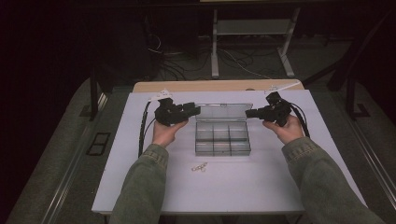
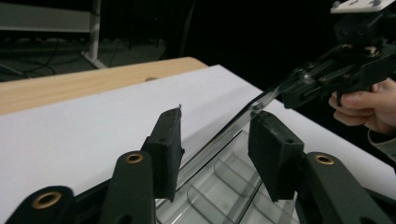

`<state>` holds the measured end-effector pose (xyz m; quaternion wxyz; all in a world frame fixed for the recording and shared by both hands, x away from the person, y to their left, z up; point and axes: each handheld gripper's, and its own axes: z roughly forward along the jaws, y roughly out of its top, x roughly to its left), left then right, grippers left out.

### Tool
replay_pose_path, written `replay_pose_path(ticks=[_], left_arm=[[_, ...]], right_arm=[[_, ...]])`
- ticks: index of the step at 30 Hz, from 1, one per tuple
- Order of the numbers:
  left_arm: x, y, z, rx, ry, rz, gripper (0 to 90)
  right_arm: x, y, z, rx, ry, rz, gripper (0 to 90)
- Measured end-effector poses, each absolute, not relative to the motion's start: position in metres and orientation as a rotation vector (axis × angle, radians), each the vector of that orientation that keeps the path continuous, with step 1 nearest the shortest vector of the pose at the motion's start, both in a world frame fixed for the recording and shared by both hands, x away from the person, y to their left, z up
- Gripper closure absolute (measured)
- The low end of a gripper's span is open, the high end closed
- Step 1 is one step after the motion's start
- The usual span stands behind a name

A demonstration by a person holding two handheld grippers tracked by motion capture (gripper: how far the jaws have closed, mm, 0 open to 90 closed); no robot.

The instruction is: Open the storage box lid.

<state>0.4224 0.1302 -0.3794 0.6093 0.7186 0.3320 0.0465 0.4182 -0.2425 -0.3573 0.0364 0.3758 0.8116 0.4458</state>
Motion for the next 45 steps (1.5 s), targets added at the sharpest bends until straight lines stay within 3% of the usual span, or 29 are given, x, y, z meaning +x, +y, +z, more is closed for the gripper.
replay_pose_path(ticks=[7, 21, 28, 31, 41, 45], left_arm=[[0.425, 0.128, -0.378, 1.644, 0.75, 0.102, 64.2], [0.429, 0.128, -0.379, 1.621, 0.736, 0.12, 67.3], [0.429, 0.127, -0.378, 1.628, 0.729, 0.147, 68.8], [0.43, 0.127, -0.378, 1.629, 0.733, 0.151, 69.4], [0.435, 0.126, -0.381, 1.598, 0.764, 0.129, 69.5], [0.437, 0.126, -0.383, 1.583, 0.775, 0.12, 69.6]], right_arm=[[0.42, -0.241, -0.353, 1.15, 2.477, 1.385, 88.5], [0.416, -0.257, -0.348, 1.172, 2.456, 1.405, 76.0], [0.42, -0.266, -0.347, 1.197, 2.392, 1.412, 54.3], [0.425, -0.264, -0.349, 1.189, 2.378, 1.438, 51.1], [0.438, -0.252, -0.351, 1.146, 2.382, 1.468, 53.3], [0.444, -0.25, -0.353, 1.129, 2.375, 1.496, 59.1]])
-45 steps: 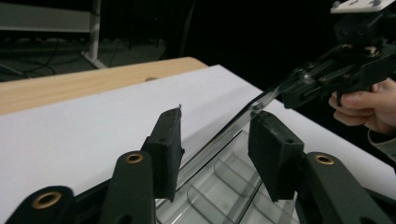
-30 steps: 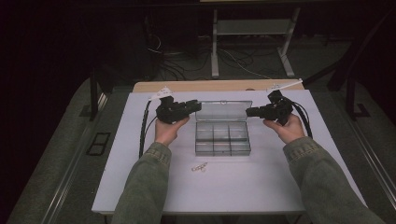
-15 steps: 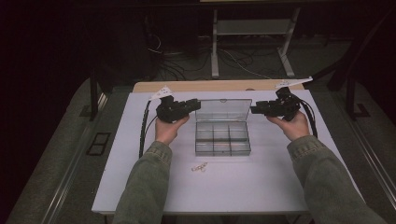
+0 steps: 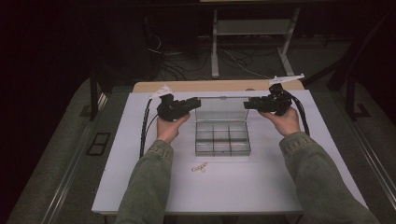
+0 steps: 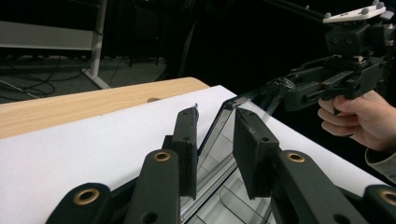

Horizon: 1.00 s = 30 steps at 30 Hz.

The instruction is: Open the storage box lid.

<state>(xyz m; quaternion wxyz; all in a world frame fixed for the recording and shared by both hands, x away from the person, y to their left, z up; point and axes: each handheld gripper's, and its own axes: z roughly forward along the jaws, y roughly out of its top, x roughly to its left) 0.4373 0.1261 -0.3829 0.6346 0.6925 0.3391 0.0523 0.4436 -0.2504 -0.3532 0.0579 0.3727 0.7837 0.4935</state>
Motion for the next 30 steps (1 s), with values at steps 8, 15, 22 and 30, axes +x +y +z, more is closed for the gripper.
replay_pose_path(ticks=[8, 15, 22, 30], left_arm=[[0.441, 0.126, -0.383, 1.596, 0.793, 0.129, 70.6], [0.445, 0.125, -0.389, 1.587, 0.816, 0.121, 71.1], [0.448, 0.124, -0.395, 1.597, 0.832, 0.103, 68.4], [0.452, 0.121, -0.407, 1.639, 0.849, 0.06, 66.2]], right_arm=[[0.449, -0.244, -0.357, 1.094, 2.411, 1.49, 68.4], [0.451, -0.244, -0.358, 1.102, 2.393, 1.493, 70.0], [0.455, -0.247, -0.361, 1.149, 2.371, 1.549, 70.2], [0.457, -0.247, -0.362, 1.157, 2.367, 1.55, 70.5]])
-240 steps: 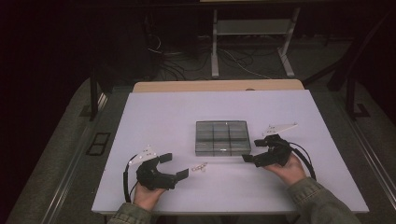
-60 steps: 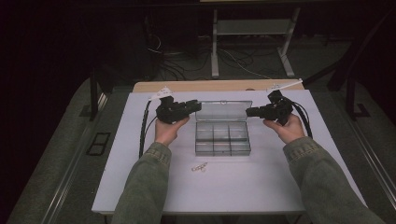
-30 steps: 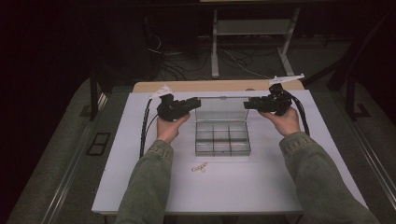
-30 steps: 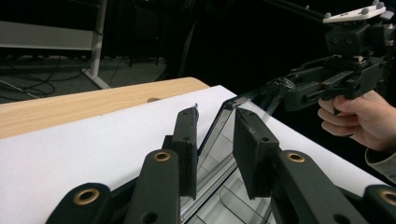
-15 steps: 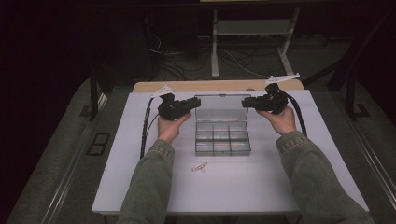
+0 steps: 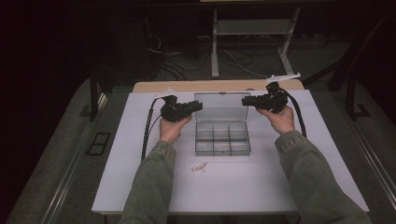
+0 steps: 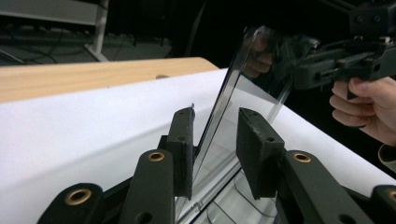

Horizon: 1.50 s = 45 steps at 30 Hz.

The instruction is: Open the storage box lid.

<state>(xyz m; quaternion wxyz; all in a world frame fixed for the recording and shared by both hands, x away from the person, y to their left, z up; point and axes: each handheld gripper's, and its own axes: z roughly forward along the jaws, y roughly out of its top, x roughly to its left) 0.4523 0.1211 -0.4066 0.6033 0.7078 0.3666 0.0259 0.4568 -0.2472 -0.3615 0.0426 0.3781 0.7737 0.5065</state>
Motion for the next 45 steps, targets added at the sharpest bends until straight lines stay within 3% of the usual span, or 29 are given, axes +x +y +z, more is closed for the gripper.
replay_pose_path(ticks=[45], left_arm=[[0.455, 0.119, -0.41, 1.65, 0.871, 0.078, 68.1]], right_arm=[[0.463, -0.239, -0.388, 1.152, 2.464, 1.425, 69.4]])
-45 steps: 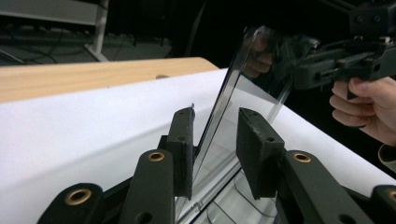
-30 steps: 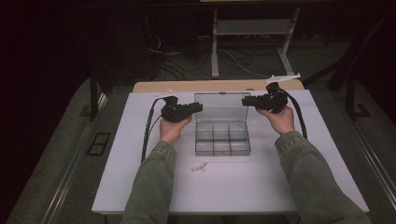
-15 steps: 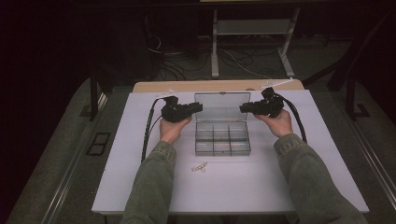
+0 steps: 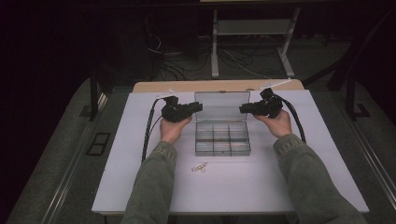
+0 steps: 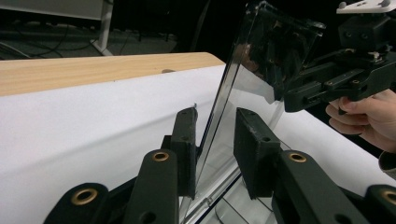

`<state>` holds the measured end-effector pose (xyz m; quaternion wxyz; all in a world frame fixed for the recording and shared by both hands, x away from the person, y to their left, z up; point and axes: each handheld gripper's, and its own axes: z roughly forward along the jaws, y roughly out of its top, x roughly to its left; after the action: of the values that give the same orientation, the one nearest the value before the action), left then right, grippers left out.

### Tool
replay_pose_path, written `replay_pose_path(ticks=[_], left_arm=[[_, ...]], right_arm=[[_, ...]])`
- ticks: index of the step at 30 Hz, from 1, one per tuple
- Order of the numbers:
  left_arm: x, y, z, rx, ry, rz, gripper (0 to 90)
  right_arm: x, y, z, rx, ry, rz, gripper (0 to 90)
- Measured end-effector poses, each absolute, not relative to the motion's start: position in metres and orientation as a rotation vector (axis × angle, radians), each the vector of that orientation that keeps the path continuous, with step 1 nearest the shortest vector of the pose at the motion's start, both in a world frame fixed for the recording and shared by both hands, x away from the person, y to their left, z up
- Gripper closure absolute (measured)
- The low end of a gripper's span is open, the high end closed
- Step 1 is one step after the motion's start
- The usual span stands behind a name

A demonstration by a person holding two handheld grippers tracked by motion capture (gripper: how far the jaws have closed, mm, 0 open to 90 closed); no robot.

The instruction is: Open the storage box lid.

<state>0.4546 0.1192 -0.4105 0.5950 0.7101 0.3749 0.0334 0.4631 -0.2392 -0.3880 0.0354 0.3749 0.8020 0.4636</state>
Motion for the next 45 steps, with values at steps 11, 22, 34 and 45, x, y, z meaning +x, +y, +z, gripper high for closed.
replay_pose_path(ticks=[11, 22, 34, 45], left_arm=[[0.458, 0.121, -0.417, 1.659, 0.901, 0.057, 61.4], [0.461, 0.118, -0.425, 1.668, 0.913, 0.013, 57.0], [0.461, 0.114, -0.432, 1.69, 0.913, -0.033, 57.0], [0.462, 0.115, -0.434, 1.691, 0.945, -0.034, 61.2]], right_arm=[[0.465, -0.239, -0.389, 1.152, 2.453, 1.412, 70.1], [0.468, -0.239, -0.391, 1.145, 2.449, 1.403, 71.0], [0.469, -0.239, -0.392, 1.143, 2.455, 1.387, 71.5], [0.472, -0.239, -0.395, 1.166, 2.447, 1.39, 71.4]])
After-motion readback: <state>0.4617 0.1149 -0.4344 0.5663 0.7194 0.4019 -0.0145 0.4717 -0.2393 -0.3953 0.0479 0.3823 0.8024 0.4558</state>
